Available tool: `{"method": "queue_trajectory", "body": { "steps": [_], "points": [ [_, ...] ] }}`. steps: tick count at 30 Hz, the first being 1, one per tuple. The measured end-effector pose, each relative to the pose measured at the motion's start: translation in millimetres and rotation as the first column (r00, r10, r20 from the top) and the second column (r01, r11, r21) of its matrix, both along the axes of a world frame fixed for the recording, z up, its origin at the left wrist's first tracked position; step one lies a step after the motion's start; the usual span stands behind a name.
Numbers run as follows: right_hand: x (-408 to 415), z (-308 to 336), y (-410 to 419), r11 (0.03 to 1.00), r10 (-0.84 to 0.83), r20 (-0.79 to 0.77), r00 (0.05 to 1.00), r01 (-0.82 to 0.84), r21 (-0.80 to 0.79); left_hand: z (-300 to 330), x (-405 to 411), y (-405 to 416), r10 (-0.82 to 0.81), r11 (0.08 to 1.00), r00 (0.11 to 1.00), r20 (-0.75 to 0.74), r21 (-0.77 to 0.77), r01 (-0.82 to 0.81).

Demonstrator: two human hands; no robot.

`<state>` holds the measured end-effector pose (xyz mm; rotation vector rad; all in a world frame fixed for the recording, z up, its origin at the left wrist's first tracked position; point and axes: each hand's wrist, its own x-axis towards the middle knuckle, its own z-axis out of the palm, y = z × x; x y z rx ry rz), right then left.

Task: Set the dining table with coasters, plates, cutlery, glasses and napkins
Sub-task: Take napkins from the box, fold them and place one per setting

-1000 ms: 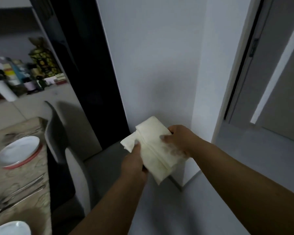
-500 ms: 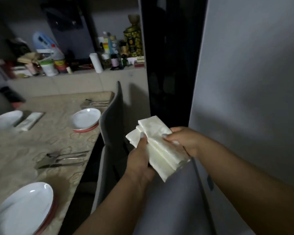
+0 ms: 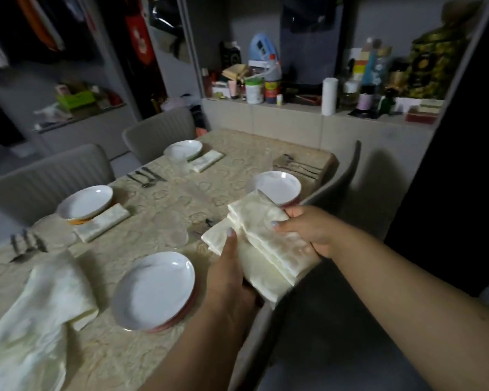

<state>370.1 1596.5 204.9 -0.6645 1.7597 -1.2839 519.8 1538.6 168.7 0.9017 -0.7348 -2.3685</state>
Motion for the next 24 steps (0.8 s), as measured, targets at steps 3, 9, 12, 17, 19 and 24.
{"method": "queue_trajectory", "body": {
  "steps": [3,9,12,17,19,24],
  "points": [
    [-7,3,-49,0.998,0.059,-0.081,0.995,-0.056,0.037,-5,12,-29,0.153,0.987,0.987,0.042,0.035,-0.155],
    [4,9,-144,0.966,0.257,-0.19,0.948,-0.246,0.078,-21,39,-82,0.505,0.832,0.837,0.211,0.138,-0.537],
    [15,8,-194,0.922,0.386,-0.279,0.879,-0.371,0.106,-28,51,-97,0.627,0.724,0.75,0.212,0.198,-0.661],
    [45,3,-280,0.785,0.61,-0.43,0.666,-0.583,0.21,-29,59,-105,0.758,0.59,0.623,0.194,0.202,-0.782],
    [58,1,-307,0.723,0.671,-0.478,0.567,-0.645,0.249,-37,64,-110,0.787,0.549,0.581,0.21,0.192,-0.813],
    [97,-7,-353,0.565,0.764,-0.552,0.336,-0.76,0.32,-58,76,-121,0.849,0.449,0.48,0.22,0.177,-0.876]
  ]
}}
